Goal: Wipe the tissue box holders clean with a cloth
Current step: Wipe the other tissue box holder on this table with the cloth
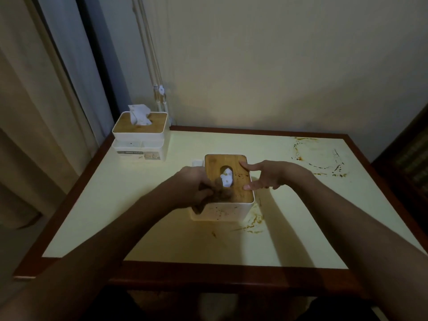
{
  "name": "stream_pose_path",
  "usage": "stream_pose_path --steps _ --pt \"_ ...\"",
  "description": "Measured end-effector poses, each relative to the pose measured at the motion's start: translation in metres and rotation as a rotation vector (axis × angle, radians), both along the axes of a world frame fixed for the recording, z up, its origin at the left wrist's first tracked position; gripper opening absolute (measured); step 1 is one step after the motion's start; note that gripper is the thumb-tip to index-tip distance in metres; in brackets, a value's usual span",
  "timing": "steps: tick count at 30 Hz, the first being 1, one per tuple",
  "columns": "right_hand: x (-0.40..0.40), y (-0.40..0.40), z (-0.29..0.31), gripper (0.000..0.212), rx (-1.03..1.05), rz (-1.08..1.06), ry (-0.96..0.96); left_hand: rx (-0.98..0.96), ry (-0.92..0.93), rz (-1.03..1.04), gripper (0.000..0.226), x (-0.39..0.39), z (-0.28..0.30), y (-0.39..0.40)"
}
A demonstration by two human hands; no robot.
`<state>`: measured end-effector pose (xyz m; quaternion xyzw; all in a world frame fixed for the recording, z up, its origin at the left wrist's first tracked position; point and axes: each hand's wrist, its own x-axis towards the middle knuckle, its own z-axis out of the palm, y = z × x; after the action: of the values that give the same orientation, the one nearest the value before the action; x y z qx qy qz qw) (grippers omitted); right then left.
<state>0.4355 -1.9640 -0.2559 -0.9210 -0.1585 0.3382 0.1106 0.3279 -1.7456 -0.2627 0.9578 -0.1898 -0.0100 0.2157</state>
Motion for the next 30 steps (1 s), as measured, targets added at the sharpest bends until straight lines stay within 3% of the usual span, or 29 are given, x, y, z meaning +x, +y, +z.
stream_pose_path --steps 10,17,19,22,26,30 --pt "-0.002 0.003 0.004 0.088 -0.040 0.016 0.018 0.000 -0.190 0.428 0.027 0.078 -0.028 -0.013" --pt "-0.006 0.003 0.004 0.088 0.003 -0.023 0.034 -0.130 -0.156 0.353 0.024 0.003 -0.023 -0.022" --pt "-0.008 0.003 0.006 0.088 0.008 -0.035 0.036 -0.086 -0.171 0.341 0.026 -0.031 -0.022 -0.032" --pt "-0.011 0.002 0.009 0.089 0.022 -0.056 0.045 -0.084 -0.139 0.467 0.028 -0.053 -0.022 -0.047" --pt "-0.017 0.002 0.010 0.088 0.022 -0.073 0.030 -0.164 -0.199 0.502 0.013 -0.048 -0.024 -0.052" --pt "-0.025 -0.007 0.013 0.089 -0.089 -0.045 0.046 -0.163 -0.043 0.654 0.018 -0.033 -0.015 -0.054"
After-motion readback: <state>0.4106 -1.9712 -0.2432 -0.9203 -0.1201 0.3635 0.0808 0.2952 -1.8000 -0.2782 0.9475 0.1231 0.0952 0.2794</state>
